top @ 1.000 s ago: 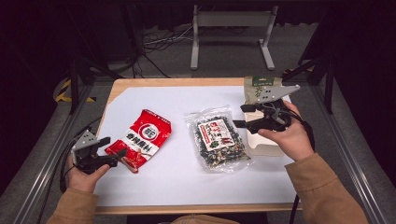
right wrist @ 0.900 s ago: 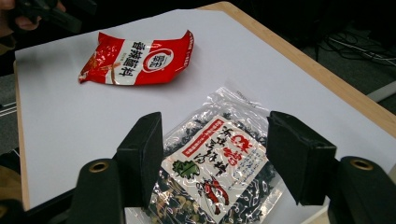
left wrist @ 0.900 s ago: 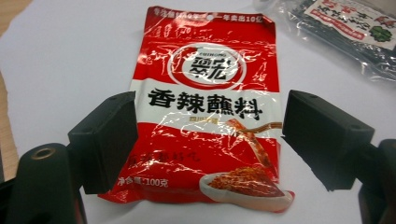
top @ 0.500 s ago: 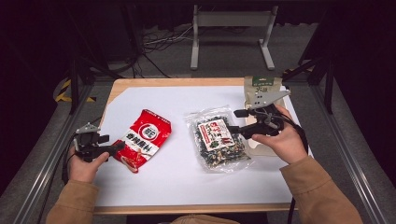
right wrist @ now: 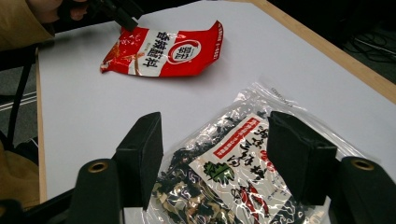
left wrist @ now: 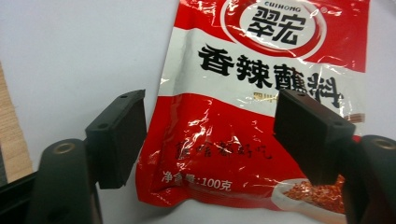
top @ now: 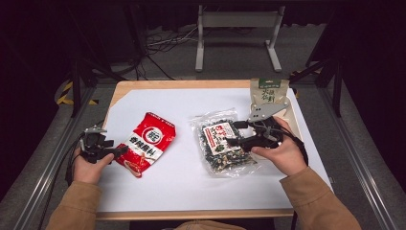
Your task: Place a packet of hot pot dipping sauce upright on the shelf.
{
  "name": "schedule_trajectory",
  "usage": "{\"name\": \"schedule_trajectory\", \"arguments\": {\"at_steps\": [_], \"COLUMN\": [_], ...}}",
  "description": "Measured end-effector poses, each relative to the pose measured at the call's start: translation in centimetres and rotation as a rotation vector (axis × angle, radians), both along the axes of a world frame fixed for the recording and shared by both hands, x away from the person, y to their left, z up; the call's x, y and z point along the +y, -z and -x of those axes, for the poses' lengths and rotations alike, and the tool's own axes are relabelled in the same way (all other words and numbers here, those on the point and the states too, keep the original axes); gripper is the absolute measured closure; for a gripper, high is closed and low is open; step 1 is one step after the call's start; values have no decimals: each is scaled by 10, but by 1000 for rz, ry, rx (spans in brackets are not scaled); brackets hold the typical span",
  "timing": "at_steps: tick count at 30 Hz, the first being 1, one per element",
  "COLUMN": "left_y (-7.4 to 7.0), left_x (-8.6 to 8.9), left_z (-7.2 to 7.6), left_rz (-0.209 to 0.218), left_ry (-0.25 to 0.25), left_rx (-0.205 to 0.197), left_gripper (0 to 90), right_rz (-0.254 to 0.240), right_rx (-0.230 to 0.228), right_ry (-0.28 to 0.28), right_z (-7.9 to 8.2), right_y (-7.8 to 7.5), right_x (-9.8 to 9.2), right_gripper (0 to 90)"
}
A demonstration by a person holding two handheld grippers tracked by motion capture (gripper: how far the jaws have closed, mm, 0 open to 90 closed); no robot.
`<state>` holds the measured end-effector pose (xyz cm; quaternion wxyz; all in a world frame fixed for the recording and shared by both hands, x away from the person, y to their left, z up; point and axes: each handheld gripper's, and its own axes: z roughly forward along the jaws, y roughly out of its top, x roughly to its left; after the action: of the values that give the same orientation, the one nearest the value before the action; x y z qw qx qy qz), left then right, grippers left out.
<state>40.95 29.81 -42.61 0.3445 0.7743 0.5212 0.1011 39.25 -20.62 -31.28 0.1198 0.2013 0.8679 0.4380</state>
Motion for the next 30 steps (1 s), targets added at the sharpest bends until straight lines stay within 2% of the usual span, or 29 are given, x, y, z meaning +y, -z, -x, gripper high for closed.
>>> {"name": "schedule_trajectory", "arguments": {"at_steps": [10, 14, 19, 26, 30], "left_y": [9, 11, 12, 12, 12], "left_x": [-3, -2, -1, -2, -1], "left_z": [-5, -6, -6, -5, -4], "left_rz": [-35, -19, 9, 2, 19], "left_ry": [3, 0, 7, 10, -3], "left_rx": [55, 65, 81, 76, 60], "left_gripper": [285, 280, 331, 379, 479], "right_rz": [-13, -13, -14, -19, -22], "right_rx": [16, 16, 14, 13, 10], "right_ry": [-5, -7, -10, -16, -23], "right_z": [2, 3, 3, 4, 5], "right_y": [10, 11, 12, 13, 14], "right_x": [3, 3, 4, 6, 7], "right_gripper": [363, 362, 357, 350, 347]}}
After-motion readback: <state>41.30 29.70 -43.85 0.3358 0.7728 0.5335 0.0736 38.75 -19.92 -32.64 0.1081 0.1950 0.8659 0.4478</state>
